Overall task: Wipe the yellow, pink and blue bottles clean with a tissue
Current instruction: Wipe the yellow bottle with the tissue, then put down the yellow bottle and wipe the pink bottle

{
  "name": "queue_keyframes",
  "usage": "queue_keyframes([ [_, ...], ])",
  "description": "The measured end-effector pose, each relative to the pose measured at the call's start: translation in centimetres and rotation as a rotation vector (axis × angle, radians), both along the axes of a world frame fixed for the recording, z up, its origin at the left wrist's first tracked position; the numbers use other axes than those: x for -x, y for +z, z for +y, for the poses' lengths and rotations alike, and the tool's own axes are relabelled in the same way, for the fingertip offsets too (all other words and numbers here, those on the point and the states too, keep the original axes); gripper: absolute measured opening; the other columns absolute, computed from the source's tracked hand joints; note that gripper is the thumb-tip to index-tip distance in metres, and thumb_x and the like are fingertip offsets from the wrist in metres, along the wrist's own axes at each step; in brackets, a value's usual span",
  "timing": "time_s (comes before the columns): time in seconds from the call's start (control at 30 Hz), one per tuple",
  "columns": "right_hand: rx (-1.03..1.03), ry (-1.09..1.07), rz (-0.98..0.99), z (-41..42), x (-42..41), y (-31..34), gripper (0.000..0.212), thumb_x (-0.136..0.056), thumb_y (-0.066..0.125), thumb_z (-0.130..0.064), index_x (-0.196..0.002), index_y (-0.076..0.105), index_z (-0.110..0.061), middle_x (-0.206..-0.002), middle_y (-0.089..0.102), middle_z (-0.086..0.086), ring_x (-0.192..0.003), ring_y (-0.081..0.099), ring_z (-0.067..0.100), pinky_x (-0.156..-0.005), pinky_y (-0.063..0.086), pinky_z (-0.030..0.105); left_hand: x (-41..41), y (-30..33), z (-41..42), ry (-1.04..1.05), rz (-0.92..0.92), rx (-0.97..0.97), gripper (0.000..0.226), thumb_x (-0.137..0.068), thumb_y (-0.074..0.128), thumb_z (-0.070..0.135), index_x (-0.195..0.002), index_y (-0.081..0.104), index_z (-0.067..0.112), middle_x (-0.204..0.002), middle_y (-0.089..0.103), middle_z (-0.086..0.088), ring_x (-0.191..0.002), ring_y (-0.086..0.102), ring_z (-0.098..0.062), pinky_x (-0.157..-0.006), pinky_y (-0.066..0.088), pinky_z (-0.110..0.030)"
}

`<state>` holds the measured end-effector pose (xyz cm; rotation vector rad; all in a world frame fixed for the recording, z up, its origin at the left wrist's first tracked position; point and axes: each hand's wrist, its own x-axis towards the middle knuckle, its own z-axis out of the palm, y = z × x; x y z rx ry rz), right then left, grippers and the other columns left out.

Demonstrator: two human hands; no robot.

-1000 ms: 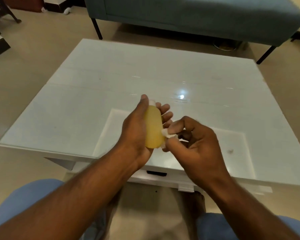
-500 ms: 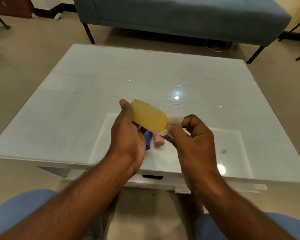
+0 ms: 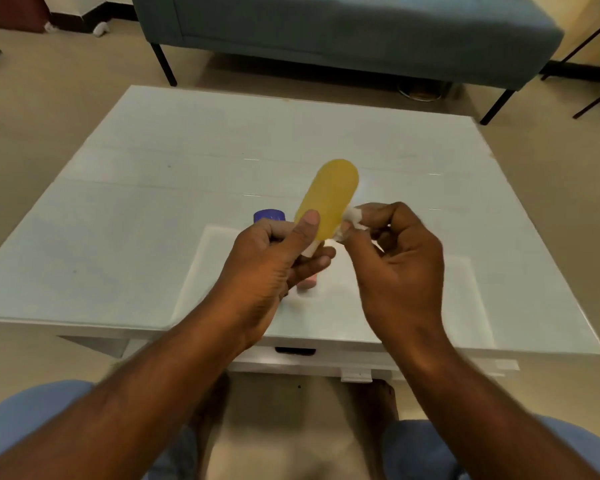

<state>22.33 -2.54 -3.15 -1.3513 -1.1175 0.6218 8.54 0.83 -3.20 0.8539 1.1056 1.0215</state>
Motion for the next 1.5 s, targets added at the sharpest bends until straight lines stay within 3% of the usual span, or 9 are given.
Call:
queue_keyframes([
  [0.2,0.096,0.191,-0.12,0.3,-0.3,-0.6,0.009,-0.09,0.073,-0.003,-0.092,0.072,-0.012,-0.091,0.072,0.001,-0.086,0.071,0.016,-0.071,0.059,0.02,0.8,0.2,0.0,0.006,0.192,-0.045,0.039,-0.081,0.068,0.047,-0.086,0.061,0.009,-0.08,0.077,-0.012,-0.07,0.077,-0.021,-0.062,0.062,-0.029],
  [0.37,0.144,0.344,-0.229,-0.5,0.9,-0.9,0.007,-0.089,0.077,-0.014,-0.091,0.073,-0.019,-0.098,0.071,-0.009,-0.096,0.07,0.01,-0.077,0.062,0.021,2.5,0.5,0.9,-0.001,0.506,-0.155,0.044,-0.09,0.06,0.053,-0.078,0.066,0.012,-0.076,0.077,-0.008,-0.07,0.077,-0.02,-0.075,0.064,-0.045],
  [0.43,0.17,0.295,-0.189,-0.1,0.5,-0.4,0.007,-0.09,0.076,-0.015,-0.09,0.074,-0.021,-0.093,0.072,-0.012,-0.092,0.071,0.006,-0.073,0.06,0.017,4.2,0.1,2.3,0.05,0.747,-0.234,0.049,-0.091,0.056,0.062,-0.09,0.065,0.014,-0.076,0.077,0.0,-0.068,0.075,-0.014,-0.074,0.064,-0.044],
  [0.5,0.194,0.188,-0.177,0.4,-0.3,0.0,0.009,-0.092,0.075,-0.02,-0.088,0.072,-0.027,-0.087,0.073,-0.016,-0.087,0.07,0.003,-0.071,0.059,0.015,6.2,-0.6,3.6,0.113,1.037,-0.26,0.052,-0.091,0.05,0.067,-0.111,0.052,0.019,-0.085,0.077,0.002,-0.076,0.075,-0.016,-0.077,0.061,-0.041],
  [0.6,0.251,0.098,-0.191,0.8,-1.5,-0.1,0.007,-0.093,0.074,-0.028,-0.088,0.071,-0.032,-0.086,0.073,-0.018,-0.084,0.071,0.003,-0.074,0.059,0.021,7.6,-1.9,4.0,0.089,1.353,-0.22,0.058,-0.095,0.049,0.058,-0.132,0.035,0.016,-0.104,0.073,-0.01,-0.089,0.072,-0.03,-0.075,0.053,-0.037],
  [0.7,0.292,0.103,-0.258,0.6,-1.6,-0.4,0.004,-0.093,0.075,-0.029,-0.09,0.072,-0.031,-0.089,0.073,-0.016,-0.085,0.069,0.004,-0.074,0.057,0.018,6.9,-2.5,3.7,-0.026,1.548,-0.159,0.067,-0.098,0.049,0.052,-0.142,0.027,0.007,-0.114,0.067,-0.017,-0.096,0.069,-0.035,-0.072,0.048,-0.038],
  [0.9,0.311,0.133,-0.331,0.4,-1.2,-0.4,0.008,-0.093,0.074,-0.027,-0.087,0.071,-0.029,-0.091,0.074,-0.014,-0.087,0.07,0.007,-0.073,0.055,0.015,5.8,-3.2,3.5,-0.224,1.718,-0.09,0.077,-0.099,0.048,0.053,-0.151,0.017,0.006,-0.126,0.064,-0.013,-0.106,0.067,-0.031,-0.081,0.051,-0.039],
  [1.23,0.348,0.148,-0.348,0.4,-1.2,-0.3,0.004,-0.095,0.074,-0.029,-0.093,0.07,-0.029,-0.092,0.071,-0.015,-0.086,0.068,0.004,-0.07,0.049,0.01,5.9,-3.9,3.5,-0.32,1.837,-0.138,0.079,-0.087,0.05,0.071,-0.139,0.038,0.012,-0.125,0.063,-0.007,-0.104,0.066,-0.025,-0.077,0.052,-0.035],
  [1.5,0.379,0.135,-0.363,0.6,-1.3,-0.5,0.007,-0.095,0.073,-0.031,-0.096,0.072,-0.025,-0.096,0.072,-0.012,-0.087,0.069,0.007,-0.069,0.049,0.012,6.0,-3.1,3.3,-0.291,1.848,-0.196,0.076,-0.087,0.051,0.071,-0.137,0.042,0.015,-0.124,0.063,-0.007,-0.106,0.065,-0.026,-0.078,0.052,-0.037],
])
